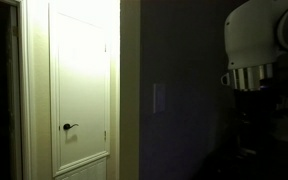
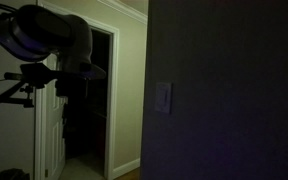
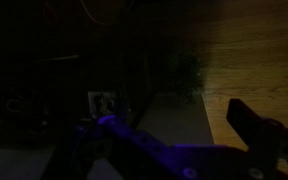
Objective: Close the switch on the wall
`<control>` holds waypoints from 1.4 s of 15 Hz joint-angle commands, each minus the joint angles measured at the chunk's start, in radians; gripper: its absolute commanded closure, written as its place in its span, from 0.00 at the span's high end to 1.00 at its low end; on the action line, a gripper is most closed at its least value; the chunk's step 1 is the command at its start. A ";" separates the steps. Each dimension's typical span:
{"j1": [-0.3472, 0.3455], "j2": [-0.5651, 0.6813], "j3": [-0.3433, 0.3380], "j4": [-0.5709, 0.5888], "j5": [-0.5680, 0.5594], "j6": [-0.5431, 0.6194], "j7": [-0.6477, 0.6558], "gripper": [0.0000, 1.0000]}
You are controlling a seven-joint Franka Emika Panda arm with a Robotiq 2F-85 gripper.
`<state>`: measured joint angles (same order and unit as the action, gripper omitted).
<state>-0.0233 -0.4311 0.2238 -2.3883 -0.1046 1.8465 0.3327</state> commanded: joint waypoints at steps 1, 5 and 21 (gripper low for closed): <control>-0.009 0.179 -0.039 0.130 -0.049 0.067 0.019 1.00; 0.018 0.198 -0.071 0.138 -0.041 0.066 0.004 1.00; 0.016 0.286 -0.082 0.172 -0.054 0.335 0.086 1.00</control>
<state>-0.0247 -0.1648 0.1610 -2.2272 -0.1474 2.1168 0.3614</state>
